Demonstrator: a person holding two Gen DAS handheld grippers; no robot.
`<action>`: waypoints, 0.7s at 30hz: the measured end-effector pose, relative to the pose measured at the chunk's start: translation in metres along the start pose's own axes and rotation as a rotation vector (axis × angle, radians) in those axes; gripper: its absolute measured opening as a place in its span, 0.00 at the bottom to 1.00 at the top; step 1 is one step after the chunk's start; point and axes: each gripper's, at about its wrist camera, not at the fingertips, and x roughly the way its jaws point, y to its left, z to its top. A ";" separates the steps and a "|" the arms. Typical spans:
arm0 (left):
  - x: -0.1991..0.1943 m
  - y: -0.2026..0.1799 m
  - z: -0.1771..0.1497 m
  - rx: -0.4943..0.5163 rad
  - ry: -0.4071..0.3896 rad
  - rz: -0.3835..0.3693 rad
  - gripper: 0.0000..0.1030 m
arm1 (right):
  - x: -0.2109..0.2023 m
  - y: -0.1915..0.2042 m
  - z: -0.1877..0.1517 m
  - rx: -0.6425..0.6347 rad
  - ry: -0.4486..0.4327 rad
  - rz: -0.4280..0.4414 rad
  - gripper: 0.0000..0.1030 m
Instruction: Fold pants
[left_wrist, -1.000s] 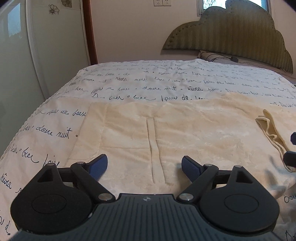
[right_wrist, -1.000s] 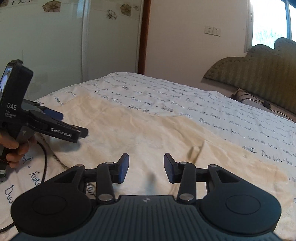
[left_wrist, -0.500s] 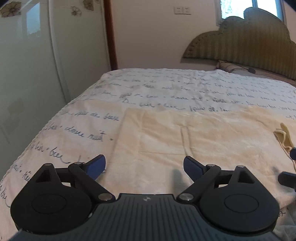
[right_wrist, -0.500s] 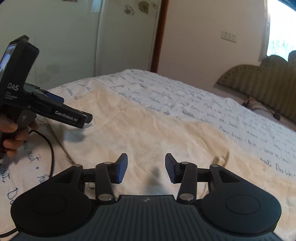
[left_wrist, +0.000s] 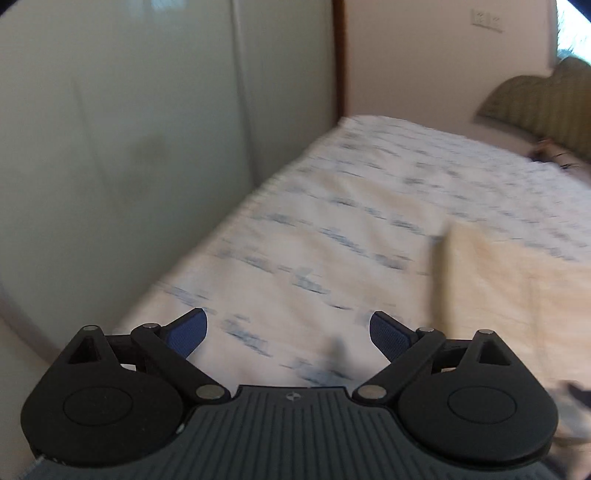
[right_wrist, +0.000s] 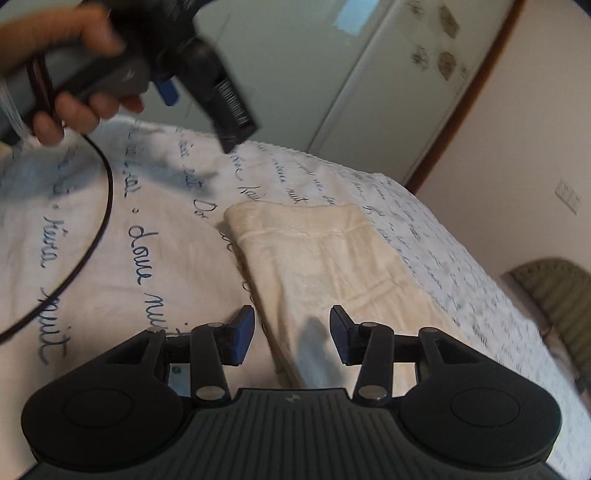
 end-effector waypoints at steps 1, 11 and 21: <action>0.002 -0.002 -0.001 -0.019 0.027 -0.071 0.94 | 0.007 0.004 0.003 -0.026 0.004 -0.014 0.43; 0.036 -0.011 -0.005 -0.236 0.203 -0.367 0.94 | 0.039 -0.017 0.020 0.058 -0.041 -0.126 0.62; 0.098 -0.035 0.012 -0.448 0.330 -0.711 0.98 | 0.022 -0.061 0.013 0.339 -0.083 -0.087 0.77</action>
